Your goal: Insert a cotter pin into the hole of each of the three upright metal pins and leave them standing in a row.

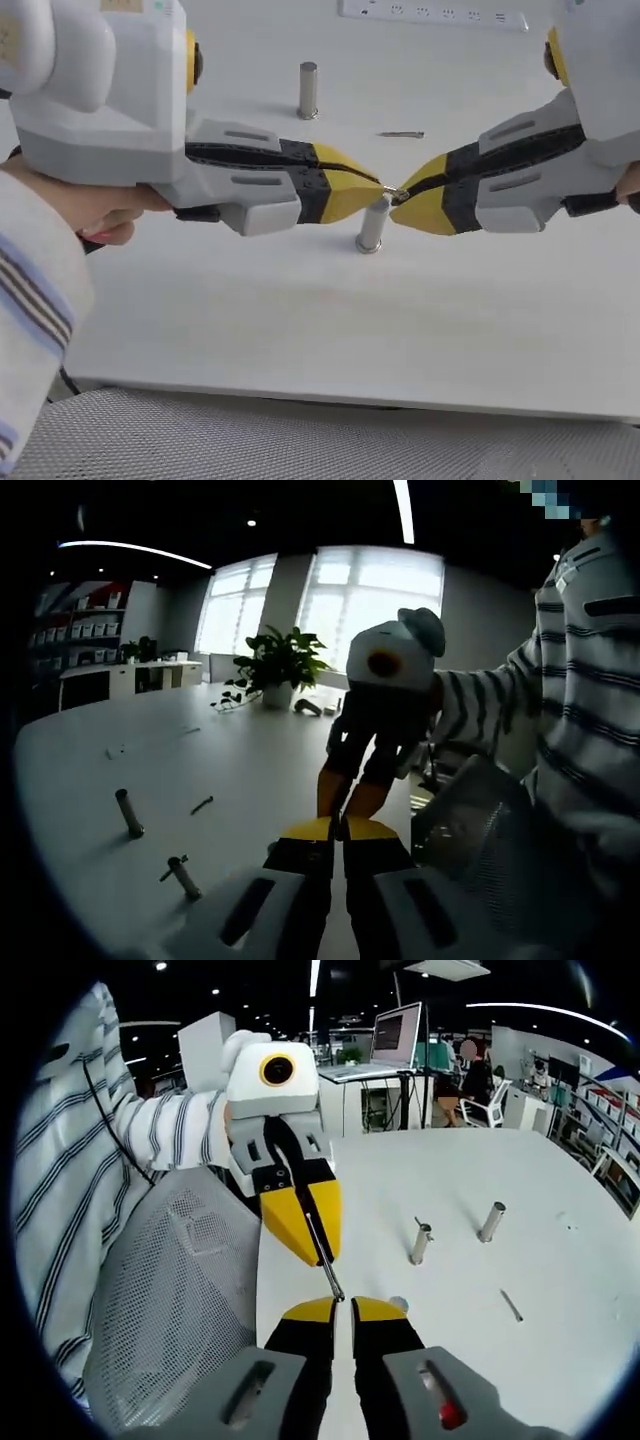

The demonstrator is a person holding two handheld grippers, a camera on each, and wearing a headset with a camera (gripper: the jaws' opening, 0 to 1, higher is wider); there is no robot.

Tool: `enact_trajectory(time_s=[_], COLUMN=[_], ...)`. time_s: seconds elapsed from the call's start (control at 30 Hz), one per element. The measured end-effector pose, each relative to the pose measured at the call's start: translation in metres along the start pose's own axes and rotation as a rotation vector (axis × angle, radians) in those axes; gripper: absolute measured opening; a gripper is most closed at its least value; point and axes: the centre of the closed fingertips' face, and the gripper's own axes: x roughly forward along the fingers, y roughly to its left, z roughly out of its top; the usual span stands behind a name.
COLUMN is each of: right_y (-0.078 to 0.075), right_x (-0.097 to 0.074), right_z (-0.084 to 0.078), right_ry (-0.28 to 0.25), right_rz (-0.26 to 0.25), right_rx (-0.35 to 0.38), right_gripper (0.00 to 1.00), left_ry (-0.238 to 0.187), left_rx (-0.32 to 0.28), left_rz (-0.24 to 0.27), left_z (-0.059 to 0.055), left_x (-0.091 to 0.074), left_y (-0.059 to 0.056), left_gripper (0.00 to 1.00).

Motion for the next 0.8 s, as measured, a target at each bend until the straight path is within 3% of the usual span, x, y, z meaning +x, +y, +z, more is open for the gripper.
enact_trajectory(time_s=[0.47,0.63,0.8], right_y=[0.015,0.019,0.022], right_x=[0.003,0.001,-0.003], right_z=[-0.003,-0.004,-0.007], right_ry=[-0.015,-0.013,-0.007], right_rz=[0.091,0.112,0.129], right_rx=[0.024,-0.016,-0.035], right_gripper=[0.0,0.0,0.0], left_ry=[0.074,0.14,0.161], left_rx=[0.058,0.089,0.106], left_rz=[-0.065,-0.091,-0.114], left_z=[-0.008,-0.019,-0.022], left_x=[-0.001,0.0,0.003], left_y=[-0.008,-0.008,-0.01], left_gripper=[0.0,0.0,0.0])
